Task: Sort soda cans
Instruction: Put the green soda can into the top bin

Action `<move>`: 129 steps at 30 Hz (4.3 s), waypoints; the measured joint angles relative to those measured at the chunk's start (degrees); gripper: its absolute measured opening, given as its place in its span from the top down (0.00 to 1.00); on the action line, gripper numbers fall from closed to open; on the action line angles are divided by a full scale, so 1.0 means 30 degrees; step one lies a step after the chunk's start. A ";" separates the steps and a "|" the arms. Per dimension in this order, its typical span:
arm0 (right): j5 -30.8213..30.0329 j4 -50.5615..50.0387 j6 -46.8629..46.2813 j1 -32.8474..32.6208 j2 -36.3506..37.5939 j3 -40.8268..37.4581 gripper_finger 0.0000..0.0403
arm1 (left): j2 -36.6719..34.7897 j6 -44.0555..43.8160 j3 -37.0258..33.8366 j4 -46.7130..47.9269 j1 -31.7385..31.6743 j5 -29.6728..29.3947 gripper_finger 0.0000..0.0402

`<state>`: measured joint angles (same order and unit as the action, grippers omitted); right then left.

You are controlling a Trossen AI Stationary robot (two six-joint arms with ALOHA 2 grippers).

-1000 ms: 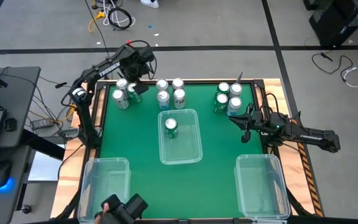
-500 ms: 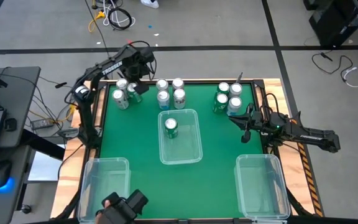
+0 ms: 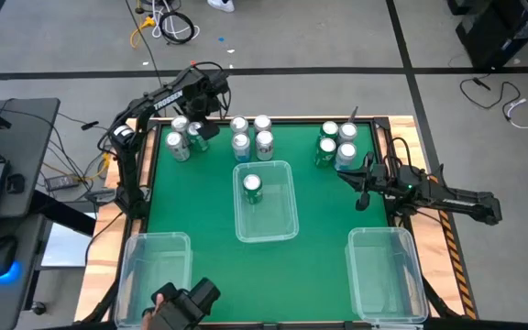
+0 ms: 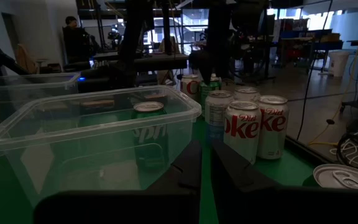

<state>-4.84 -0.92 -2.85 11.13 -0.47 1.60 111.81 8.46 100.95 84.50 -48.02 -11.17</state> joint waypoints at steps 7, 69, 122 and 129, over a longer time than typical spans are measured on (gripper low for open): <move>0.0000 -0.0005 0.0000 0.0001 0.0000 0.0000 0.94 | 0.0748 -0.0048 0.0004 -0.0165 0.0010 0.0112 0.20; 0.0000 0.0002 0.0000 -0.0004 0.0005 -0.0004 0.94 | -0.0380 -0.1429 1.1344 0.1882 0.7485 0.0306 0.38; 0.0000 0.0010 0.0000 -0.0002 0.0007 0.0000 0.94 | 0.1407 -0.5403 0.5399 0.1788 1.6760 0.2728 0.38; 0.0000 0.0028 0.0000 0.0002 0.0007 -0.0005 0.94 | 0.1635 -0.6041 0.5027 0.1722 1.6767 0.2735 0.38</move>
<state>-4.84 -0.83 -2.85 11.14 -0.45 1.58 116.72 -9.66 116.03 89.67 2.28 -2.96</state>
